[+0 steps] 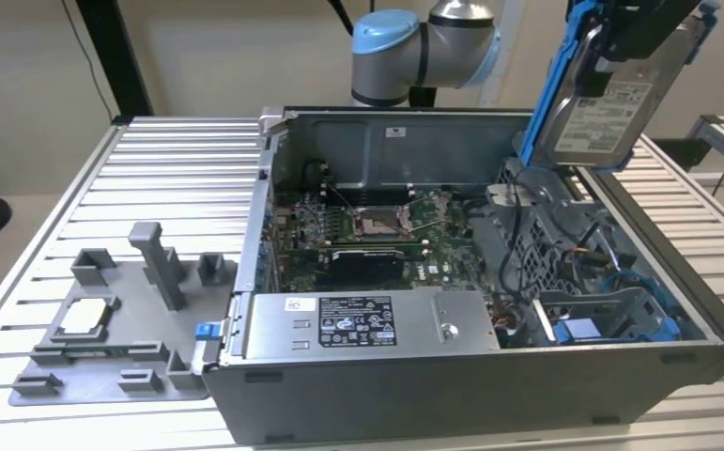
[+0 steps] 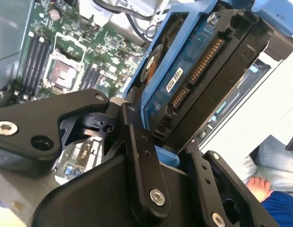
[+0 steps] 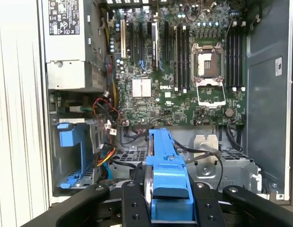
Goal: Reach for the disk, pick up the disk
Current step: 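Pick up the disk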
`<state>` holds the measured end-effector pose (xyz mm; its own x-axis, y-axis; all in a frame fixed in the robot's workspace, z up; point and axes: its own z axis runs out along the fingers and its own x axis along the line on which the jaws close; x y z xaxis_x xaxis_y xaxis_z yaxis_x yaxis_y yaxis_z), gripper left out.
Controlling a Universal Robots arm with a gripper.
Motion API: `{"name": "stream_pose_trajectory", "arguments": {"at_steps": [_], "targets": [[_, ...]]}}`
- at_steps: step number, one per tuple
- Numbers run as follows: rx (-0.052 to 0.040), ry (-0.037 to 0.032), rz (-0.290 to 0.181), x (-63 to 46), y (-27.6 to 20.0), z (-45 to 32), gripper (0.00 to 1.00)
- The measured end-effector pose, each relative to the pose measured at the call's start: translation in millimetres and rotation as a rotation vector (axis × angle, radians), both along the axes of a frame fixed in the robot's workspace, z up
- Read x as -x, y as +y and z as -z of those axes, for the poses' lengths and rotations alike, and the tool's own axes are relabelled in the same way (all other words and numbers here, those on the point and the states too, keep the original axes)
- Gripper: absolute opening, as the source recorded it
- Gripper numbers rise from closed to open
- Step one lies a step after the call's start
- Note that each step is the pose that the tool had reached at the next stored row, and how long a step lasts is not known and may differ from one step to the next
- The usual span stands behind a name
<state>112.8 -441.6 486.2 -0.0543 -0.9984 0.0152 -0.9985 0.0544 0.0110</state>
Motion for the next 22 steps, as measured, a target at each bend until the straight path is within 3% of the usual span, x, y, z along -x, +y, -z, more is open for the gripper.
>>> {"name": "stream_pose_trajectory", "arguments": {"at_steps": [22], "targets": [[0.0, 0.0, 0.0, -0.4, -43.2, 0.0, 0.0]]}}
